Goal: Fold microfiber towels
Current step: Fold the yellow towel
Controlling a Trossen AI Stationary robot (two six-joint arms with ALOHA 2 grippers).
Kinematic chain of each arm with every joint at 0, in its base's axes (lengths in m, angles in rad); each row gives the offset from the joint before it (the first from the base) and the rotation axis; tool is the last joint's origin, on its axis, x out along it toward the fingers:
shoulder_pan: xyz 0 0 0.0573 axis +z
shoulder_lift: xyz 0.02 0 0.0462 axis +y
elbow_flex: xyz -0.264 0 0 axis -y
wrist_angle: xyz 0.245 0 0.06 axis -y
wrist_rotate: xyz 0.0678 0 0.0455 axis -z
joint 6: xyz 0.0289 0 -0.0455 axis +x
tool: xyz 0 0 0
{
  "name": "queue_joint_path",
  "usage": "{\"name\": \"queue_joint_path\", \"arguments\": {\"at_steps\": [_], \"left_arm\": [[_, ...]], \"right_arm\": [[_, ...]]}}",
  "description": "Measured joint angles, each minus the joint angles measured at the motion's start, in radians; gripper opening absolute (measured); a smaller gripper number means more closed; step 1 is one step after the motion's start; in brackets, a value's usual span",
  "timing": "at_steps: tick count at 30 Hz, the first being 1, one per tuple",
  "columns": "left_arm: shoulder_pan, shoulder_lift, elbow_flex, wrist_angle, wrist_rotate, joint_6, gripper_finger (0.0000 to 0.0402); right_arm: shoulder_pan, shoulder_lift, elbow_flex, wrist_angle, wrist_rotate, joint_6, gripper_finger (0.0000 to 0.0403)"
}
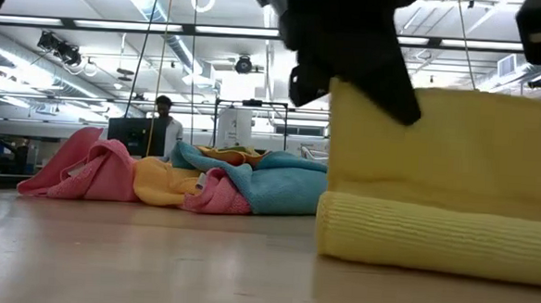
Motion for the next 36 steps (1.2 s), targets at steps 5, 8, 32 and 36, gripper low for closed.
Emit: {"name": "queue_joint_path", "arguments": {"at_steps": [5, 8, 32, 36], "left_arm": [[-0.029, 0.024, 0.001, 0.030, -0.001, 0.000, 0.0019], [-0.041, 0.041, 0.001, 0.032, 0.000, -0.001, 0.0009], [-0.077, 0.117, 0.001, 0.075, -0.024, -0.080, 0.0039], [-0.081, 0.127, 0.000, 0.079, -0.052, -0.090, 0.0050]], "right_arm": [[0.025, 0.046, 0.000, 0.041, -0.026, 0.034, 0.0010], [0.033, 0.079, -0.001, 0.079, -0.050, 0.040, 0.0010], [0.041, 0.209, -0.001, 0.219, -0.138, 0.090, 0.0010], [0.041, 0.213, -0.001, 0.219, -0.145, 0.106, 0.0013]]}}
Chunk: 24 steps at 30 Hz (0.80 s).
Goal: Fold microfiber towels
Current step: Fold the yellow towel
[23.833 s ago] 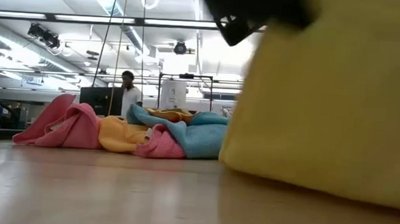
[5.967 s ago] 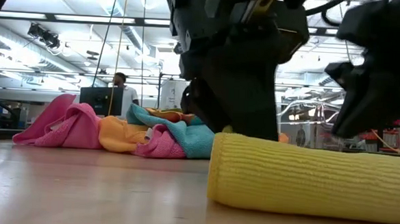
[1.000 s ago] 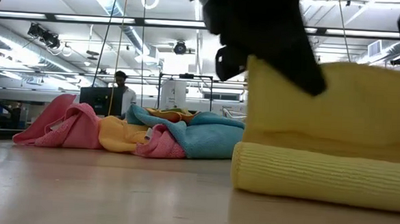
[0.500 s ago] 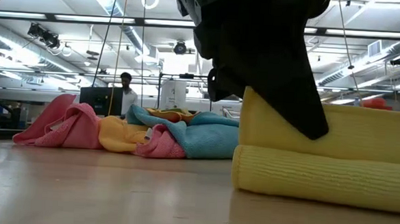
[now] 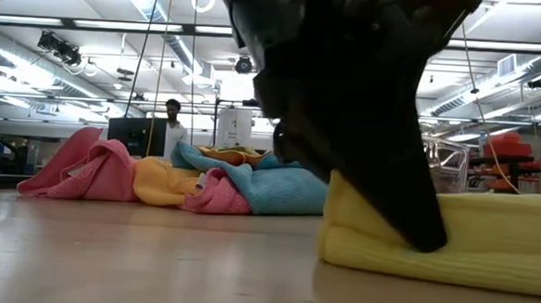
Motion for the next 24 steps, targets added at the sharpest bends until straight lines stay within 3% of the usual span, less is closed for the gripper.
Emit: {"name": "queue_joint_path", "arguments": {"at_steps": [10, 16, 18, 24], "left_arm": [[0.002, -0.001, 0.001, -0.003, -0.031, 0.009, 0.0111], [0.002, -0.001, 0.001, -0.005, -0.031, 0.011, 0.0123], [0.002, -0.001, 0.001, -0.005, -0.031, 0.012, 0.0121], [0.002, -0.001, 0.001, -0.005, -0.031, 0.012, 0.0113]], "right_arm": [[0.000, -0.009, 0.000, -0.001, -0.069, 0.070, 0.0095], [-0.004, -0.110, 0.000, -0.013, -0.117, 0.147, 0.0127], [-0.004, -0.152, 0.000, -0.013, -0.070, 0.189, 0.0128], [-0.003, -0.173, -0.001, 0.008, 0.251, 0.311, 0.0124]]}}
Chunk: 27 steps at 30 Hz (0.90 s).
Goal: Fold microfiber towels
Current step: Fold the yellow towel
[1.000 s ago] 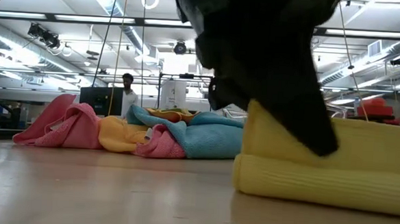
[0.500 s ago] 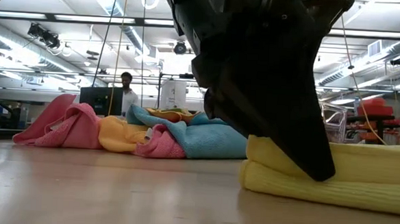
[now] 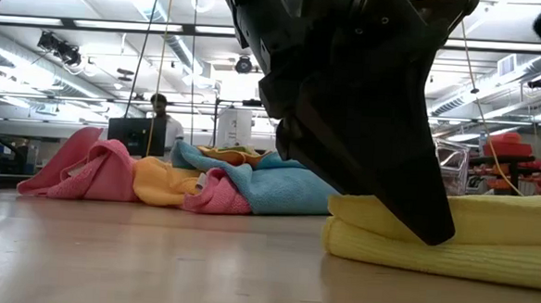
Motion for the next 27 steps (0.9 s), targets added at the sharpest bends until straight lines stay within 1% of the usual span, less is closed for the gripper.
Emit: {"name": "queue_joint_path", "arguments": {"at_steps": [2, 5, 6, 11, 15, 18, 20, 21, 25, 27], "left_arm": [[0.000, 0.000, 0.000, 0.000, 0.000, 0.000, 0.0114], [0.000, 0.000, 0.000, 0.000, 0.000, -0.001, 0.0118], [0.000, 0.000, 0.000, 0.000, 0.000, -0.008, 0.0120], [0.000, 0.000, 0.000, 0.011, 0.001, -0.054, 0.0136], [0.000, -0.035, -0.001, 0.036, 0.059, -0.056, 0.0159], [0.000, -0.066, 0.002, 0.068, 0.065, -0.048, 0.0170], [0.001, -0.067, 0.001, 0.107, 0.039, -0.047, 0.0172], [0.003, -0.066, 0.000, 0.120, 0.009, -0.056, 0.0172], [0.015, -0.046, 0.003, 0.156, -0.156, -0.126, 0.0163], [0.020, -0.024, -0.001, 0.123, -0.170, -0.115, 0.0156]], "right_arm": [[-0.005, 0.035, -0.021, 0.068, 0.021, 0.022, 0.0124], [-0.011, 0.092, -0.073, 0.199, -0.020, 0.027, 0.0124], [-0.011, 0.106, -0.086, 0.217, -0.027, 0.038, 0.0124], [-0.011, 0.168, -0.146, 0.223, -0.044, 0.117, 0.0123], [-0.015, 0.173, -0.159, 0.237, -0.062, 0.129, 0.0123], [-0.015, 0.167, -0.159, 0.239, -0.067, 0.126, 0.0123], [-0.015, 0.167, -0.159, 0.243, -0.065, 0.130, 0.0123], [-0.015, 0.168, -0.159, 0.245, -0.065, 0.134, 0.0123], [-0.020, 0.168, -0.160, 0.252, -0.068, 0.151, 0.0123], [-0.020, 0.168, -0.161, 0.255, -0.068, 0.159, 0.0123]]}}
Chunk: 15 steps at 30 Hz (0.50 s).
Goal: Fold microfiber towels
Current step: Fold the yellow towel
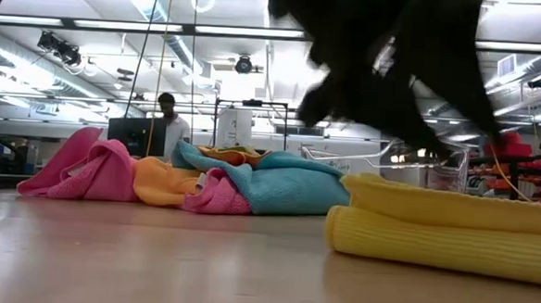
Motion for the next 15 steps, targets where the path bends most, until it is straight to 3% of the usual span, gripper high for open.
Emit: {"name": "queue_joint_path", "arguments": {"at_steps": [7, 15], "left_arm": [[0.004, 0.050, 0.003, -0.103, 0.009, 0.012, 0.0140], [0.005, 0.048, 0.003, -0.122, 0.017, 0.063, 0.0150]], "right_arm": [[0.001, 0.001, 0.000, 0.008, -0.001, 0.005, 0.0123], [0.004, -0.012, 0.001, -0.003, -0.055, 0.023, 0.0123]]}}
